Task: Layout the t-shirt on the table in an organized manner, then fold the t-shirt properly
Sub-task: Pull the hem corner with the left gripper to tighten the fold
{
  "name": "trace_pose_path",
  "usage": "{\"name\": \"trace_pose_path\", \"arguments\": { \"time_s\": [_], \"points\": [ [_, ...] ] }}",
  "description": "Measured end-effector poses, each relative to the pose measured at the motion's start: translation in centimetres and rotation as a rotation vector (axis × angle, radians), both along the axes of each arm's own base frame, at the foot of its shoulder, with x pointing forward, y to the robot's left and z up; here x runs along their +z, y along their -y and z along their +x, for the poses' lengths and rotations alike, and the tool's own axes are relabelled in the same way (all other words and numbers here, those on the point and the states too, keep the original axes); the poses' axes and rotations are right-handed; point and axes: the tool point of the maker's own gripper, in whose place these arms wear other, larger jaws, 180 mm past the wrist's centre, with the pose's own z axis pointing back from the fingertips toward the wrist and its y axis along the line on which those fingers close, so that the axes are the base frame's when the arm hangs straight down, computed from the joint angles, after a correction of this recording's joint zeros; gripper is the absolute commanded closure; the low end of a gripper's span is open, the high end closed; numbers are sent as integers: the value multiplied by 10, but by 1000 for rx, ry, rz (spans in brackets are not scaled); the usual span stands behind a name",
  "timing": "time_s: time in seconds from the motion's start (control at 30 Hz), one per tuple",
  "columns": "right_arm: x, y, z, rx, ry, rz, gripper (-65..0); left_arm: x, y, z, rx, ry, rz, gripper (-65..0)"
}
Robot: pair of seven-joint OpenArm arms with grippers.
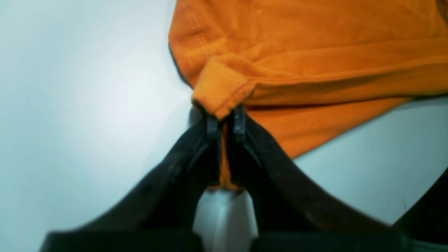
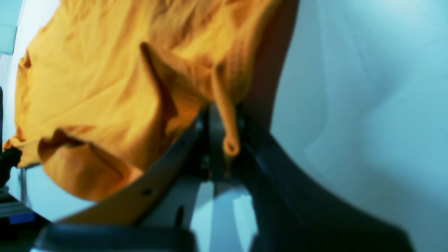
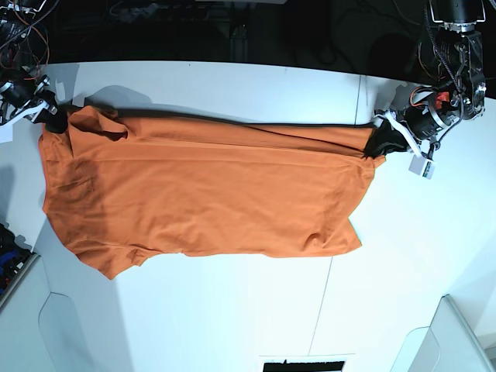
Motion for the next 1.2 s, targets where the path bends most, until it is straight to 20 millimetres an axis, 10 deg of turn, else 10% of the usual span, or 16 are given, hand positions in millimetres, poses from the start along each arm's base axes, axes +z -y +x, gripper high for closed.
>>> {"name": "trace_pose_path", "arguments": {
  "time_s": [1.2],
  "points": [
    [11,-13,-50,132,-75,-90,0,6,14,-39,-76,-48,13,0]
  ]
}}
